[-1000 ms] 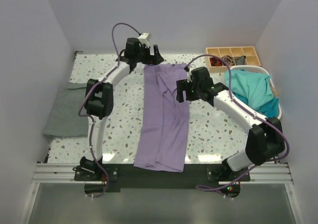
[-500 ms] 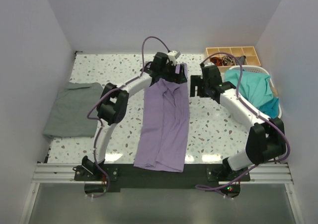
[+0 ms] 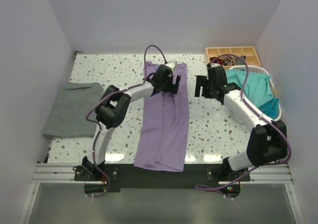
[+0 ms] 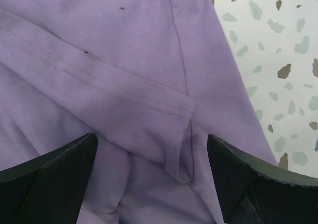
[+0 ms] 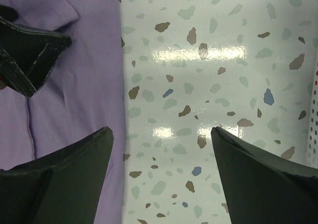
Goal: Fold and stack the t-shirts
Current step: Fold the tshirt
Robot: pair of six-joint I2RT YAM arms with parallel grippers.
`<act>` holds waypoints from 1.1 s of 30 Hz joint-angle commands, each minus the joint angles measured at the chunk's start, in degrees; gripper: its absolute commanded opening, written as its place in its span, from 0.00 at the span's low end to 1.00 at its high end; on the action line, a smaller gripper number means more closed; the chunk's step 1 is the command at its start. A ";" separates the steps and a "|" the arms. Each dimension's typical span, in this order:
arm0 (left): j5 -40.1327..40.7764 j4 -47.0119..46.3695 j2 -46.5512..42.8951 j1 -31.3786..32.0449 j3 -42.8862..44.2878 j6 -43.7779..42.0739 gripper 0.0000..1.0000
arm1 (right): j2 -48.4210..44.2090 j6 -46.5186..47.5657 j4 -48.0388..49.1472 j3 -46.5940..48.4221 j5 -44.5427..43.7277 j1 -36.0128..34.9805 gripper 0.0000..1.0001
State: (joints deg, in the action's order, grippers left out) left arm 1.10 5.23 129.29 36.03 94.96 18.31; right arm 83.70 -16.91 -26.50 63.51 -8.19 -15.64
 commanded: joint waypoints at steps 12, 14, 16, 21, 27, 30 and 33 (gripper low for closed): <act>4.26 -2.07 0.08 2.73 4.36 -2.31 0.61 | 0.76 -1.11 0.40 -0.84 0.54 0.26 0.85; 4.08 -1.72 0.61 3.08 4.71 -2.31 0.57 | 1.20 -1.29 0.40 -0.84 0.54 0.26 0.85; 4.17 -1.89 0.70 3.34 4.71 -2.31 0.50 | 1.46 -1.29 0.31 -0.84 0.63 0.17 0.85; 4.70 -1.19 1.40 3.87 4.97 -2.57 0.45 | 1.91 -1.29 0.05 -0.49 0.80 0.26 0.85; 8.12 -1.02 1.49 4.05 4.45 -2.92 0.45 | 1.73 -1.29 0.05 -0.49 0.80 0.26 0.85; 10.58 -1.54 1.49 4.05 4.18 -3.36 0.49 | 1.82 -1.29 0.13 -0.66 0.80 0.35 0.85; 11.72 -1.98 1.92 4.05 4.45 -3.98 0.49 | 1.99 -1.37 0.22 -0.84 0.98 0.52 0.85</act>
State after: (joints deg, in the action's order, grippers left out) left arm 9.32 5.41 130.50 39.94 97.65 16.29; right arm 85.56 -17.39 -26.57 62.74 -7.79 -15.62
